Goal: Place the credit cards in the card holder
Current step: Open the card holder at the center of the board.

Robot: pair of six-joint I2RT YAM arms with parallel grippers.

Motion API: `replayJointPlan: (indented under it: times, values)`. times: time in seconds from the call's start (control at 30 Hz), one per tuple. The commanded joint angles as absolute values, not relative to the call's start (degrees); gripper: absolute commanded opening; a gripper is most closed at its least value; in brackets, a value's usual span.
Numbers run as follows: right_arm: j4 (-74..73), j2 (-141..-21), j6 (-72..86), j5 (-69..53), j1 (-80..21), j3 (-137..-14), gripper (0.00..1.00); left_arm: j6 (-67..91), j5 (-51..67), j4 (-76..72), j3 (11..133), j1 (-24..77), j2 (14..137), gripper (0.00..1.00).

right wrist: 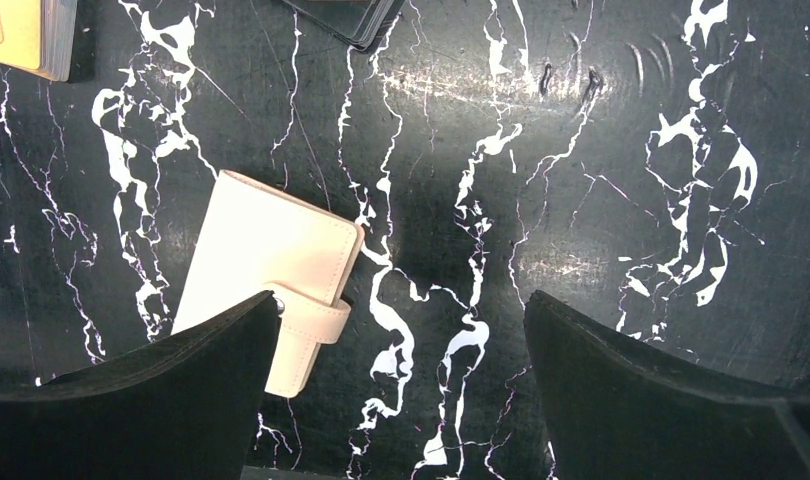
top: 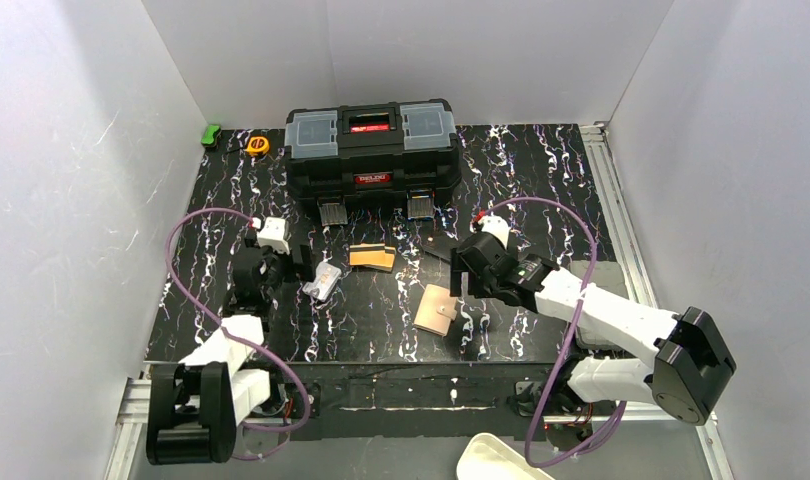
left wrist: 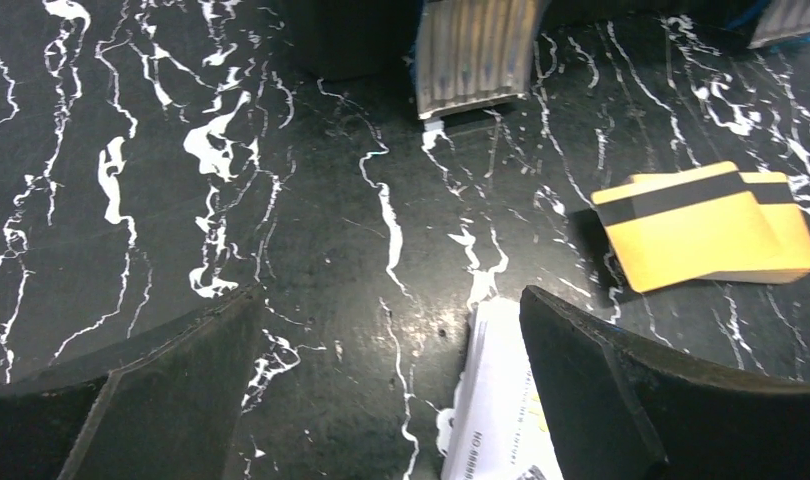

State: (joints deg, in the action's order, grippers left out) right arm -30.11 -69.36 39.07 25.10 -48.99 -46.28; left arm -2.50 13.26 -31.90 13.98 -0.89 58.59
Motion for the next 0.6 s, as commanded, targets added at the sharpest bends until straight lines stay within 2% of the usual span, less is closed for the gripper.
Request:
replayJointPlan:
  times: [0.0,0.1,0.2,0.4,0.43,0.5,0.57]
  values:
    - [-28.9,-70.2,40.2,25.3,-49.1,-46.7,0.98,-3.0,12.5,-45.6,12.5,-1.8,63.5,0.99]
    - [-28.0,-71.0,41.3,24.6,-49.3,-46.6,0.98,-4.8,12.5,-50.9,13.2,-1.8,71.1,0.99]
    - [-26.9,-72.1,41.8,24.0,-49.8,-46.4,0.98,-2.8,12.1,-46.4,17.9,-2.6,74.9,0.99]
    - [-24.2,-78.2,41.8,20.3,-51.3,-47.8,0.99,-0.5,11.3,-69.2,11.8,-3.3,85.7,0.99]
    - [-23.8,-79.3,41.7,19.7,-51.8,-48.3,0.98,-0.7,12.5,-71.2,11.1,-3.3,86.1,0.99]
    - [-23.1,-81.6,41.6,18.7,-52.4,-49.0,0.98,-2.5,15.4,-65.5,11.7,-3.3,83.6,0.99]
    - [-22.1,-84.7,41.8,17.9,-53.4,-49.8,0.98,-1.6,14.7,-69.4,11.4,-3.4,85.5,0.99]
